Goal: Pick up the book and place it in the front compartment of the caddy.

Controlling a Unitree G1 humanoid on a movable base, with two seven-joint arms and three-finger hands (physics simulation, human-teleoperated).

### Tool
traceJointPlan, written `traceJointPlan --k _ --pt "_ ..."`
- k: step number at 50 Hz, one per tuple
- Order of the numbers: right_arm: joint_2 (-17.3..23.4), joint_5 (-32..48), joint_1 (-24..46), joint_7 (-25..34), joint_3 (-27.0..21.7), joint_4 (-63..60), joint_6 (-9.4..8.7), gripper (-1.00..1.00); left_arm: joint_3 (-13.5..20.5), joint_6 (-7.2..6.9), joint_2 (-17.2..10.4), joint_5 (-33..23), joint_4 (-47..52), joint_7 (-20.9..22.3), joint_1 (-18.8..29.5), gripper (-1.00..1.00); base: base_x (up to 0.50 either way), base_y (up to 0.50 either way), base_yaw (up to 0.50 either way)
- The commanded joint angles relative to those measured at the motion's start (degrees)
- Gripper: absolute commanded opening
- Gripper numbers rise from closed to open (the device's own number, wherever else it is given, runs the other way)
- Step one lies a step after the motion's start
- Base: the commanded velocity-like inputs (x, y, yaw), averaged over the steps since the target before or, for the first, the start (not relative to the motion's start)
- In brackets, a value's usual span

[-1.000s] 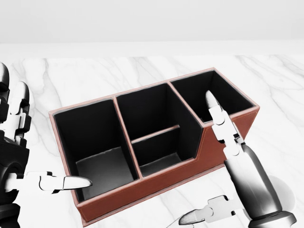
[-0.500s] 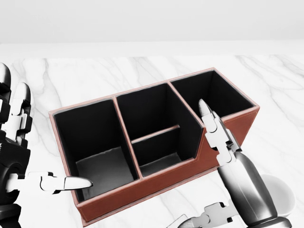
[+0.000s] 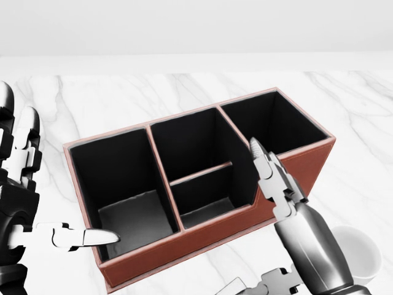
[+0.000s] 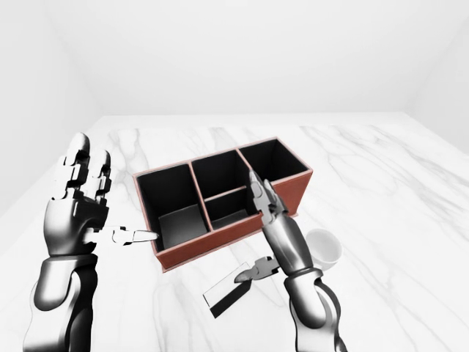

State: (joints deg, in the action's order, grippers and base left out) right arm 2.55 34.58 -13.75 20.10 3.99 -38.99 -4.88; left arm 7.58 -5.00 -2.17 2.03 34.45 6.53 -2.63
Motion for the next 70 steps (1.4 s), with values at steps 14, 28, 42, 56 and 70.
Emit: traceJointPlan --k 14,28,42,56,70 --pt "0.2 2.4 -0.8 -0.4 0.9 1.1 2.36 1.00 -0.1 0.00 0.0 -0.1 -0.4 0.0 0.0 1.00 0.00 0.00 0.00" --pt "0.6 4.7 -0.6 -1.3 1.8 3.4 4.52 1.00 -0.2 0.00 0.0 -0.1 -0.3 0.0 0.0 1.00 0.00 0.00 0.00" --pt "0.7 6.9 0.2 -1.7 2.2 6.1 6.92 1.00 0.0 0.00 0.0 0.0 -0.6 -0.1 0.2 1.00 0.00 0.00 0.00" --pt "0.9 9.0 -0.7 -2.8 3.0 8.0 9.75 1.00 0.0 0.00 0.0 0.0 -0.9 0.0 0.1 1.00 0.00 0.00 0.00" --pt "1.2 9.8 -0.6 -4.2 3.4 10.6 9.88 1.00 -0.1 0.00 0.0 -0.1 -0.7 0.0 0.0 1.00 0.00 0.00 0.00"
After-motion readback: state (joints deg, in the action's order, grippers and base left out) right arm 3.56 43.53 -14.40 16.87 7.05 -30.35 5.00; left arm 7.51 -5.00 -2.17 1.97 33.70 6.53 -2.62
